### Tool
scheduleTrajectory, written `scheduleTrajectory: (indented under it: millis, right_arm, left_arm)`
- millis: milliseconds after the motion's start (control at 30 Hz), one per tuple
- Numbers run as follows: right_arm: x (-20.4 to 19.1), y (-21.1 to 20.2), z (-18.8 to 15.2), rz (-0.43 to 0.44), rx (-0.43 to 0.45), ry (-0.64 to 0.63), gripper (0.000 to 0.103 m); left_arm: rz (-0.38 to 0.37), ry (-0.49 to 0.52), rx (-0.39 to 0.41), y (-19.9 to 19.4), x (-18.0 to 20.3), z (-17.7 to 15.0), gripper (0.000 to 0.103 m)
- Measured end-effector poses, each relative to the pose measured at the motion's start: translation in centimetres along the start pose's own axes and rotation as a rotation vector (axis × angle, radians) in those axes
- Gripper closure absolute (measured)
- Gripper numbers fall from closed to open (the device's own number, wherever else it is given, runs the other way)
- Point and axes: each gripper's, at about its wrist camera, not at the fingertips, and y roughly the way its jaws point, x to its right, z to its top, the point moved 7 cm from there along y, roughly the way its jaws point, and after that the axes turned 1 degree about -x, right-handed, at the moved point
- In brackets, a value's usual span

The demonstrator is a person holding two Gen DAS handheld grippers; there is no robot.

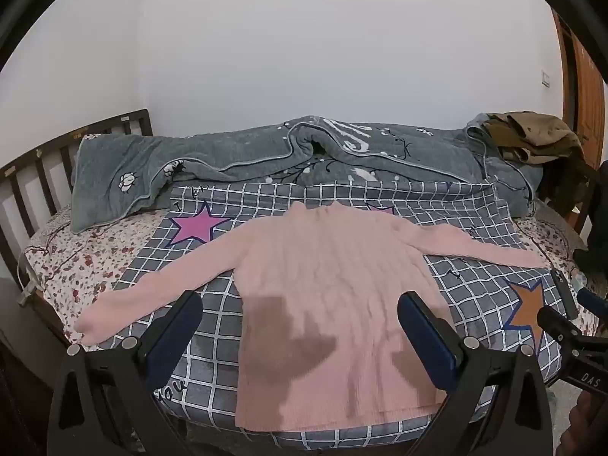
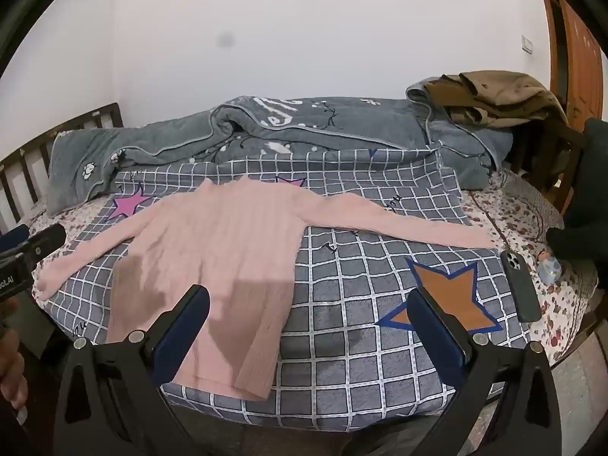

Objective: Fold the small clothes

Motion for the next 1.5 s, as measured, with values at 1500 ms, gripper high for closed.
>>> scheduleTrajectory:
  millis: [1500]
  right_arm:
    - [0.0,-1.0,0.3,0.014,0.013,0.023,0.001]
  left_arm:
    - [0.032,0.012,0.029,-0.8,-0.3,0.2,0.0]
